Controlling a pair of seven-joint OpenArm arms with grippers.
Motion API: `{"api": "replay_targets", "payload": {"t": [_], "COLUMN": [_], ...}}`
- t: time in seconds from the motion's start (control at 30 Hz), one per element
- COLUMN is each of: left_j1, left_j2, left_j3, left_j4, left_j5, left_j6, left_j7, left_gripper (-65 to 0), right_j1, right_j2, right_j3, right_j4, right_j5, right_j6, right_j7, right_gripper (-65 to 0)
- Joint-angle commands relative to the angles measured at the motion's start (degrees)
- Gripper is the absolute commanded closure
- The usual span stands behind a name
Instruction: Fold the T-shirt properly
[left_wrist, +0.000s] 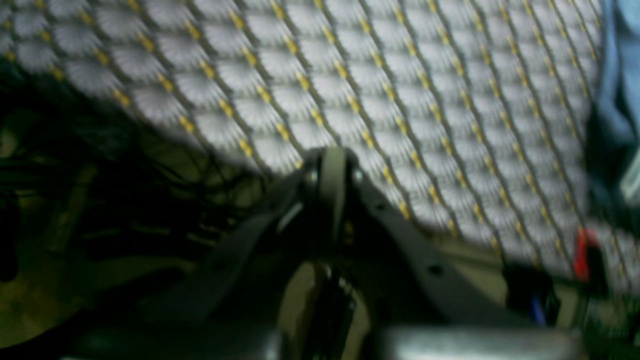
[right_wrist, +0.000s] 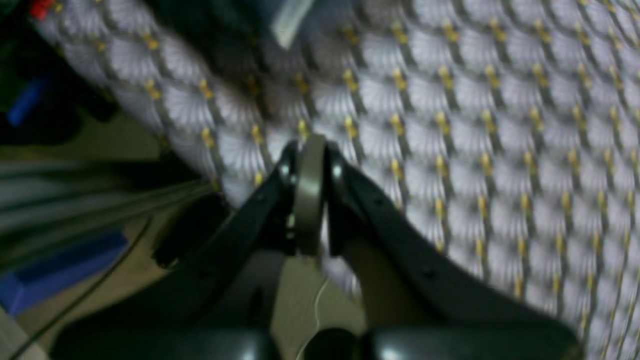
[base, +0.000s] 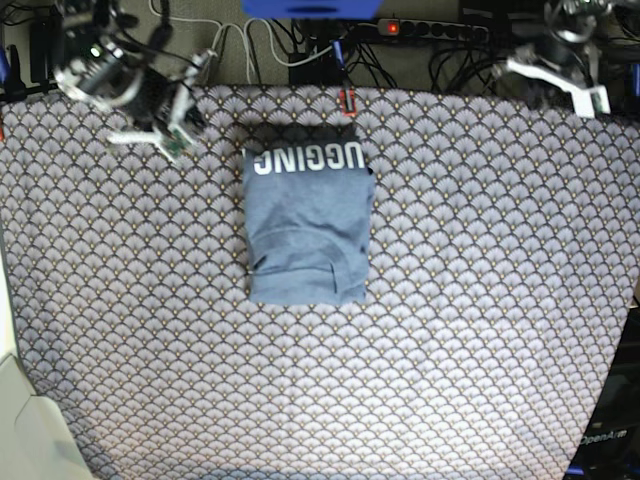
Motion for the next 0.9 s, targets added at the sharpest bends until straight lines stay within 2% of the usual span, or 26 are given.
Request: {"api": "replay_targets", "payload": {"t": [0.0,0.07,0.2,0.3,0.43,0.53,0.67,0.77,0.87], "left_j1": [1.8,4.5,8.4,8.4,4.8,1.9,-2.2,-7.2,-13.8], "left_j2": [-0.6,-0.6,-1.5,-3.1,-2.6,-0.8,0.9,1.7,4.2], "left_j3": [-0.4,-0.2,4.8,13.2,21.8,25.3,28.9,32.7,36.1], "left_j4": [0.7,0.5,-1.5,-5.4,-14.9,-23.2,-36.0,-47.9,-64.0], "left_j5": [0.1,0.2,1.0,7.8,17.9,19.6,20.2,20.2,20.2], "left_j6": [0.1,0.1,0.1,0.1,0.1,0.4,0.4,0.6,0.6], "left_j7": [-1.1,-1.1,-1.1,-1.6,-2.1,-6.5,-15.2,-20.3,-24.2], "left_gripper": [-0.3,-0.3,-0.3,-0.3,-0.3,-0.3,-0.3,-0.3,-0.3], "right_j1": [-1.1,-4.1,-10.4,-15.4,-20.0,-19.9,-17.1,-10.6,-1.2], "right_j2": [0.4,0.6,0.4,0.3,0.3,0.6,0.7,1.0,0.5], "right_j3": [1.2,4.1,8.6,10.4,12.6,12.5,12.1,12.1,12.1], "right_j4": [0.7,0.6,0.6,0.4,-4.4,-13.2,-28.4,-44.2,-65.5], "right_j5": [0.5,0.5,0.5,0.5,0.5,0.5,0.3,-4.0,-10.6], "right_j6": [0.2,0.2,0.2,0.2,0.2,0.2,0.2,0.2,0.2], "right_j7": [0.7,0.8,3.0,5.3,11.2,15.2,23.8,30.6,41.0], "right_gripper": [0.0,0.0,0.0,0.0,0.0,0.0,0.0,0.0,0.0]}}
